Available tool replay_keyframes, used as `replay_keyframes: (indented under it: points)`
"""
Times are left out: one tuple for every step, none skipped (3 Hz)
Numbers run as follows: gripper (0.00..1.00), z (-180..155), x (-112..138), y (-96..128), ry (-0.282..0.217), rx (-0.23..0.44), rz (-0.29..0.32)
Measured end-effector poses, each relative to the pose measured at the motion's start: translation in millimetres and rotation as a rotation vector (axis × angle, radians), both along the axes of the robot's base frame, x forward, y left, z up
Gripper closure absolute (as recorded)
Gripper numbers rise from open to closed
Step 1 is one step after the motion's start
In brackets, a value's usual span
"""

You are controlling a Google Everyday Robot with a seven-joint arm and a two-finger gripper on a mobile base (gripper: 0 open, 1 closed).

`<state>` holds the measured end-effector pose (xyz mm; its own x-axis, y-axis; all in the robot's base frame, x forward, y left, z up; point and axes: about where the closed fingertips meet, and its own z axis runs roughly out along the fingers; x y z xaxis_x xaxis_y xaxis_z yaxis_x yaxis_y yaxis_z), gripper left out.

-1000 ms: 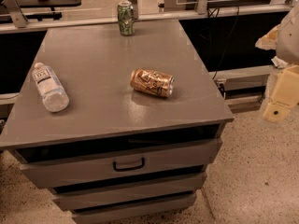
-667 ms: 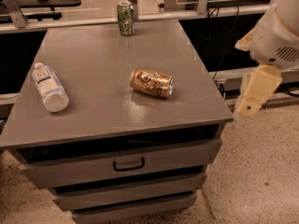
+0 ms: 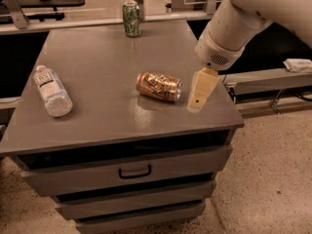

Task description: Place orange can upright

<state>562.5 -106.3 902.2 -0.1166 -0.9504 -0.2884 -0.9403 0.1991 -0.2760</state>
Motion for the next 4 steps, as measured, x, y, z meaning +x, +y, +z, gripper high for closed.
replay_keyframes:
  points:
    - [0.00,-19.2,36.0,37.5,-0.018,0.011,0.012]
    - [0.00,-33.8,59.9,64.0,-0.010,0.009,0.008]
    - [0.00,-46.2,73.5,82.7,0.040,0.008,-0.008]
    - [0.00,-54.9,79.3,95.5,0.111,0.011,-0.027]
